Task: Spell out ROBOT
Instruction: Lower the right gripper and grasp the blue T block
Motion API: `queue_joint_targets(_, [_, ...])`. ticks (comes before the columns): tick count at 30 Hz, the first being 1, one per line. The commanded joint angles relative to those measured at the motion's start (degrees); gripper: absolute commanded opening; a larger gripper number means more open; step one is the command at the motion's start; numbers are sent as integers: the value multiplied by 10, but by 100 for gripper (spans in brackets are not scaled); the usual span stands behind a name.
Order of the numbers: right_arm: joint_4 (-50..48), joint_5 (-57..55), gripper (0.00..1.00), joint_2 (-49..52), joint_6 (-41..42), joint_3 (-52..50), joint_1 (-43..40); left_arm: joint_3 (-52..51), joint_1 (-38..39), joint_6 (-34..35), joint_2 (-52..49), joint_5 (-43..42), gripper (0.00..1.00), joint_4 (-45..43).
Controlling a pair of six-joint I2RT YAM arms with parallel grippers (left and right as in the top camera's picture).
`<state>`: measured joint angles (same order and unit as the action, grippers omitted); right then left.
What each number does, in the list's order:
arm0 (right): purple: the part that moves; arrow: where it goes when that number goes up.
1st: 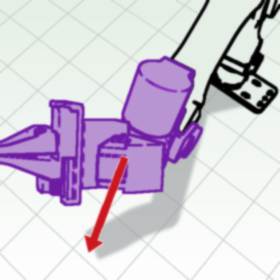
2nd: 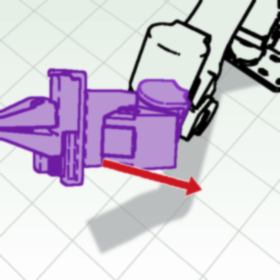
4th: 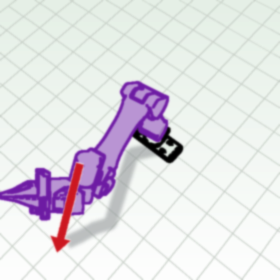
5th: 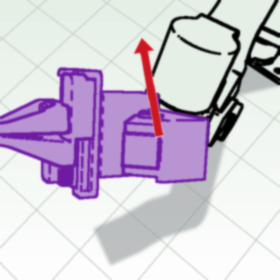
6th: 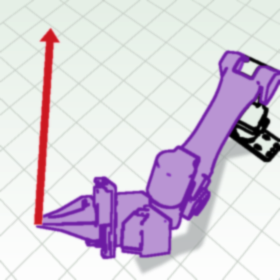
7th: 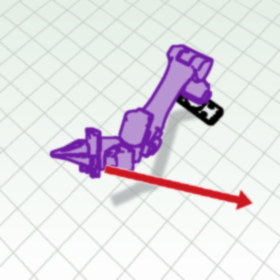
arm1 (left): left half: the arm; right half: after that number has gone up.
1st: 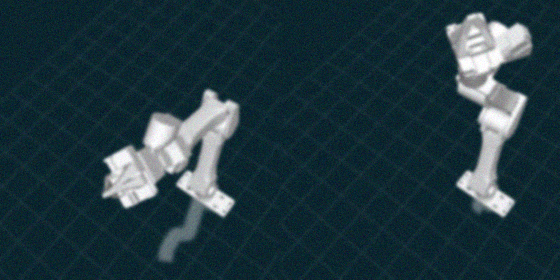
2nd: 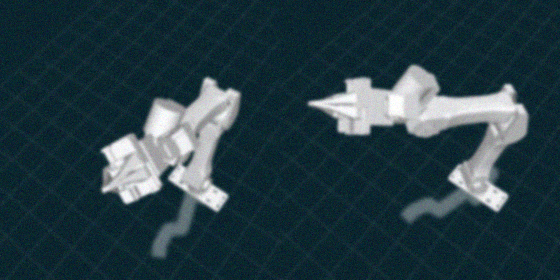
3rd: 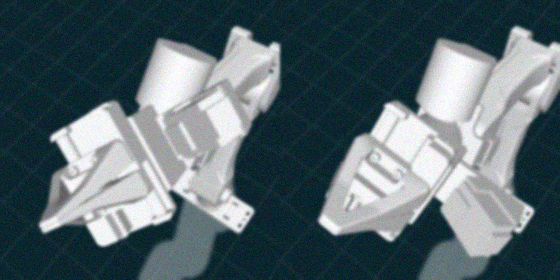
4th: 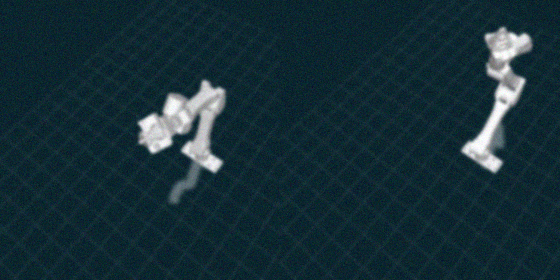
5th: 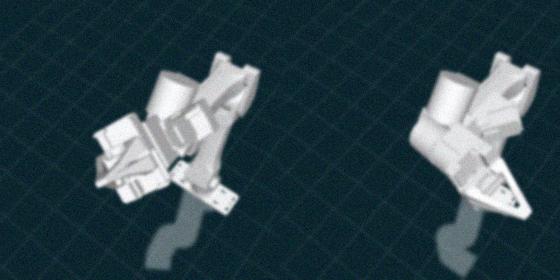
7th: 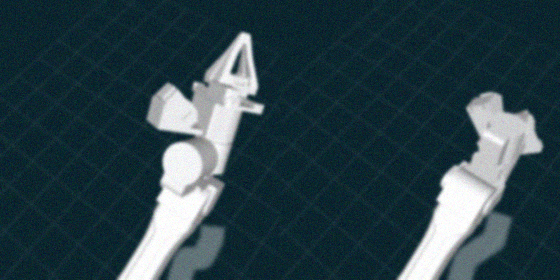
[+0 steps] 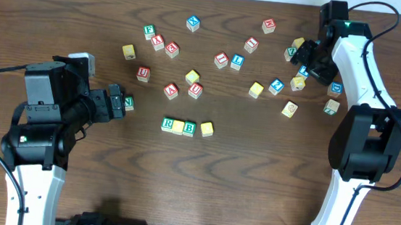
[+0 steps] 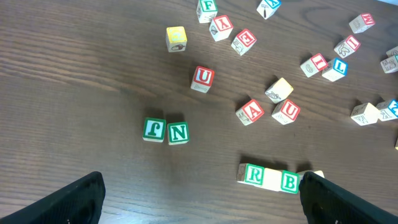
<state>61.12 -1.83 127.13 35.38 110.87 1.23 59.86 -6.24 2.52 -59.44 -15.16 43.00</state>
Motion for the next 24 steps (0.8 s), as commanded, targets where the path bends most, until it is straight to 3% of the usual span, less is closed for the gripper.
queue_joint_targets(1, [-7, -58, 72, 5, 30, 15, -2, 12, -2, -8, 0, -7, 98, -2])
queue_joint_targets(8, [-9, -53, 67, 47, 27, 15, -8, 12, -2, -8, 0, -7, 98, -2])
queue_joint_targets(14, [-16, -55, 68, 85, 27, 15, -8, 12, -2, -8, 0, -7, 98, -2])
queue_joint_targets(24, [-48, -49, 65, 89, 1, 15, -8, 12, -2, -8, 0, -7, 98, -2])
